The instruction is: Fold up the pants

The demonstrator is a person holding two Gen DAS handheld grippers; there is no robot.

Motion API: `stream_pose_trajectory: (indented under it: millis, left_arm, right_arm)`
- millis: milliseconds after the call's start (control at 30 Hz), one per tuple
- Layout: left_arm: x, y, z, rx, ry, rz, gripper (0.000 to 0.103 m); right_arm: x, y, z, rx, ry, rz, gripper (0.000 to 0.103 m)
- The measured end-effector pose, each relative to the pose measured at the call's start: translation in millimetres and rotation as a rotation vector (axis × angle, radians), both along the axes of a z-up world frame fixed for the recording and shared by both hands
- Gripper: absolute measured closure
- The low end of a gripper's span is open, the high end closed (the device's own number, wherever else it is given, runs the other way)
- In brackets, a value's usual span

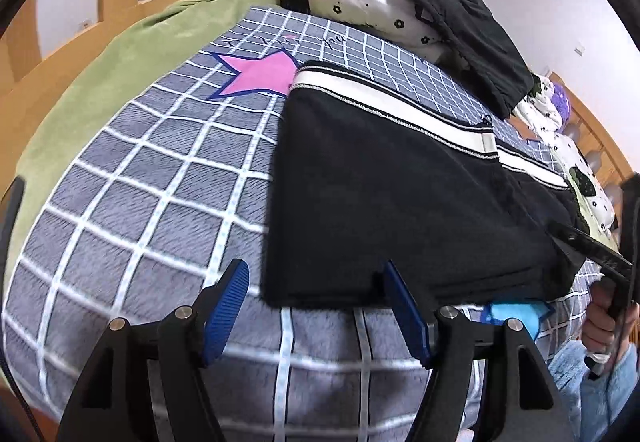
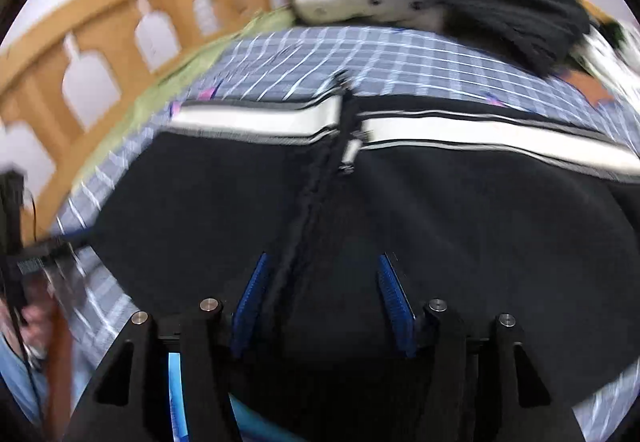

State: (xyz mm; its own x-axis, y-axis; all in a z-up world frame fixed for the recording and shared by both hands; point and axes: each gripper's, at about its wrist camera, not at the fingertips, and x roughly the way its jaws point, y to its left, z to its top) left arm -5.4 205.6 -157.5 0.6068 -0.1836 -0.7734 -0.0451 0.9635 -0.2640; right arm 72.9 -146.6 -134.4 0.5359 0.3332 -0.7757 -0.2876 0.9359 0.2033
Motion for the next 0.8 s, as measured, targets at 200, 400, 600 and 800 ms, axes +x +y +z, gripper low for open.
stream_pose_trajectory:
  millis: [200,400,600,800]
  left_arm:
    - [-17.8,6.6,4.1,-0.051,0.0,0.065,0.037]
    - [-39.8,3.6,12.0,-0.089,-0.024,0.091,0.039]
    - [-49.4,-1.3,20.2,-0.186,-0.044,0.057,0.041]
    - [-37.3,-0.5,22.1,-0.217,-0.099,0.088,0.04]
  right_arm:
    - [-47.4,-51.5,25.9,-0.033,-0.053,-0.158,0.048]
    - [-95.7,-99.4,32.1,-0.174,-0.124,-0.287,0.048]
    - [-115.1,-122.8,41.0,-0.109,-0.105,-0.287,0.048]
    - [-117.3,-113.9,43.0,-0.098,-0.148,-0.243,0.048]
